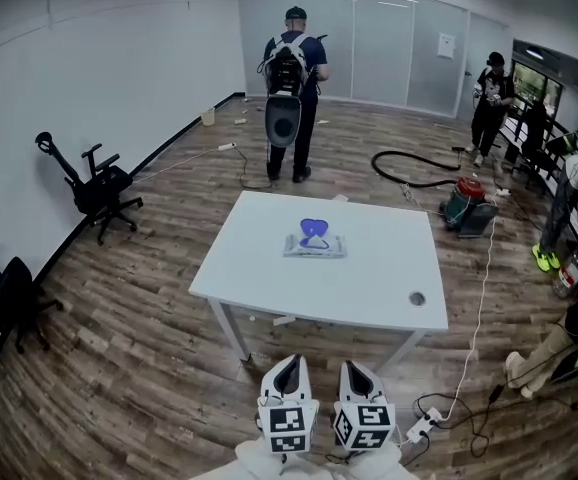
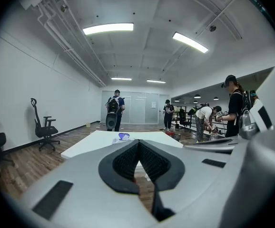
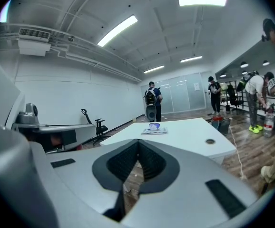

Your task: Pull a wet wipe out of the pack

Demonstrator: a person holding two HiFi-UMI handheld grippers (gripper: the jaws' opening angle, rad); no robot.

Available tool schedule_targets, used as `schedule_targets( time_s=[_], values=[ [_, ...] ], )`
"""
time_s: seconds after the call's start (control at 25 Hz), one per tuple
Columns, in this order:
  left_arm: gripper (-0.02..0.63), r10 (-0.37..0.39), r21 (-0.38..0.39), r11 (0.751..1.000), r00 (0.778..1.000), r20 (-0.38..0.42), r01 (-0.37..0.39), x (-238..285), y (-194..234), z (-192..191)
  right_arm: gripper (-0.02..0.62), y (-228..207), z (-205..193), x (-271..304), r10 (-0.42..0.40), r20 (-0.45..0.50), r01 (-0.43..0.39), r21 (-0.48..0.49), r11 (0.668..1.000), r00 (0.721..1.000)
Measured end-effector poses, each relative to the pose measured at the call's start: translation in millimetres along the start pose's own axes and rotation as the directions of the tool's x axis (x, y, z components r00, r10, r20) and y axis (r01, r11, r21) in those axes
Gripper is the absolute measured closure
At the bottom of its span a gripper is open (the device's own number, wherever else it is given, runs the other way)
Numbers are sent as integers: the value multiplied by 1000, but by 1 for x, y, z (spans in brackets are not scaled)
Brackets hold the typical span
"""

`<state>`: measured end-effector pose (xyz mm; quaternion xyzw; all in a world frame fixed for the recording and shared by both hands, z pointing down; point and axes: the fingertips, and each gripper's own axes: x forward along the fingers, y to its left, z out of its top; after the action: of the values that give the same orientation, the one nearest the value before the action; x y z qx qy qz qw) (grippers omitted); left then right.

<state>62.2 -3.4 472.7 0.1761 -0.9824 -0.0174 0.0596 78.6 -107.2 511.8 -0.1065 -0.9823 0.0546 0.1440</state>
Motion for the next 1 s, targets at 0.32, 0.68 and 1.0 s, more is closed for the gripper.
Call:
schedule_targets(
  time_s=[0.32, 0.68, 1.0],
  values=[
    [611, -9, -13, 1000, 1000, 0, 9, 25, 4, -3, 586, -11, 2, 21, -15, -10, 15, -6, 1000, 1000],
    [610, 1, -25, 1000, 1000, 16, 0, 66, 22, 5, 586, -19, 20, 62, -17, 2, 17, -26, 1000, 1000],
    [610, -11, -14, 1000, 1000, 8, 11, 112, 40, 14, 586, -27, 37, 108, -31, 4, 31, -12, 999, 999]
  ],
)
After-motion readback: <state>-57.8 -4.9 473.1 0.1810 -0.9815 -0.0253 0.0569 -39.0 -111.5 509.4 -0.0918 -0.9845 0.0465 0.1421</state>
